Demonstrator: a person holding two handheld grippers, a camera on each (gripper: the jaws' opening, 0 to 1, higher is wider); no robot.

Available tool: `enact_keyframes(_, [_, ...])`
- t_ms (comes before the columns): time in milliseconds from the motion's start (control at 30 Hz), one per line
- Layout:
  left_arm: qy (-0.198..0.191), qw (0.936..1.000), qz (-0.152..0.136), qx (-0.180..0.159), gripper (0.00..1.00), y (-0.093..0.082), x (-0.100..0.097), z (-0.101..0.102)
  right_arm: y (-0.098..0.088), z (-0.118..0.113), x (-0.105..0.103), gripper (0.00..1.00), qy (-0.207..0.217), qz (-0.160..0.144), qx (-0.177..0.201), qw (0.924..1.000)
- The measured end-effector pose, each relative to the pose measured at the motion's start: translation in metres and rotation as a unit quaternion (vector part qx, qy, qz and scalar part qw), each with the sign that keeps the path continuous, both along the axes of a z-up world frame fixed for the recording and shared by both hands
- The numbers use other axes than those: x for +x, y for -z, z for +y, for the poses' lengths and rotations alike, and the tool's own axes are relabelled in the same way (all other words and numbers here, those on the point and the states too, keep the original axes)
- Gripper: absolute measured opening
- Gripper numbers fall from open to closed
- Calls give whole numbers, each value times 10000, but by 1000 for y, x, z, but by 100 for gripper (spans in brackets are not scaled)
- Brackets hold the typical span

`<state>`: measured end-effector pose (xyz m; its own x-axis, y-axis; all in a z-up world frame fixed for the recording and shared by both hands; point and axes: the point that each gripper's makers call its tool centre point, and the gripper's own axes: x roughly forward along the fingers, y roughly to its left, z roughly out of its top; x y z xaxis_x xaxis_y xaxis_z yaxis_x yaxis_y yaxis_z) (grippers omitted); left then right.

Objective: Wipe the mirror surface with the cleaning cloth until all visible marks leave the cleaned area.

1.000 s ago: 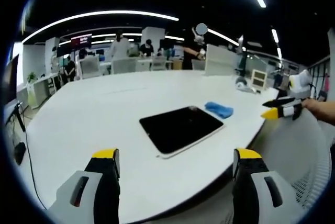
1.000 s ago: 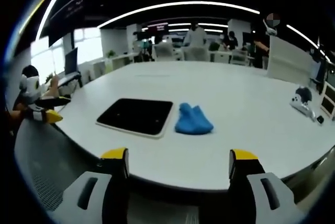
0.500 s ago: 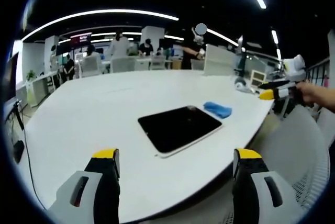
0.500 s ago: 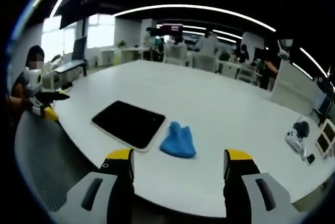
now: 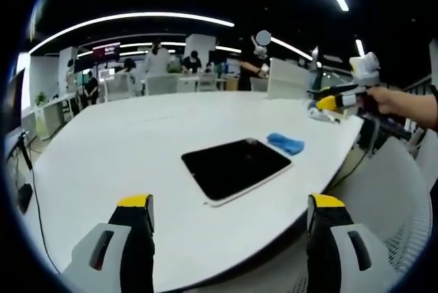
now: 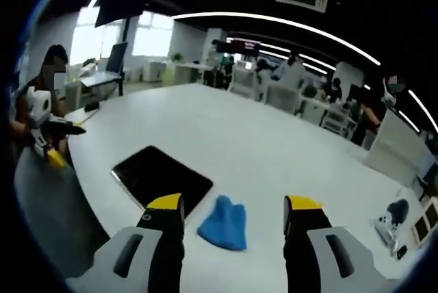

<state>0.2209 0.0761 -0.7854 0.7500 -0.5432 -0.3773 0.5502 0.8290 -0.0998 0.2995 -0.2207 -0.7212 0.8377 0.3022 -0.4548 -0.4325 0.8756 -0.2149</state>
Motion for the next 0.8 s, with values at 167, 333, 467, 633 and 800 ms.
enact_keyframes(167, [-10,10000,12,3,93,0,0,0,19,5,11,47,65,151,113,9998])
enact_keyframes(333, [14,10000,15,-15,93,0,0,0,44,1,18,34,258,265,300,9989])
enact_keyframes(467, [30,10000,16,-31,93,0,0,-1,64,2,23,31,427,440,502,9969])
enact_keyframes(633, [22,10000,13,-38,93,0,0,-1,72,7,33,24,434,456,437,9971])
enact_keyframes(800, [-5,10000,32,-24,93,1,-1,0,84,9,40,22,459,603,457,9961])
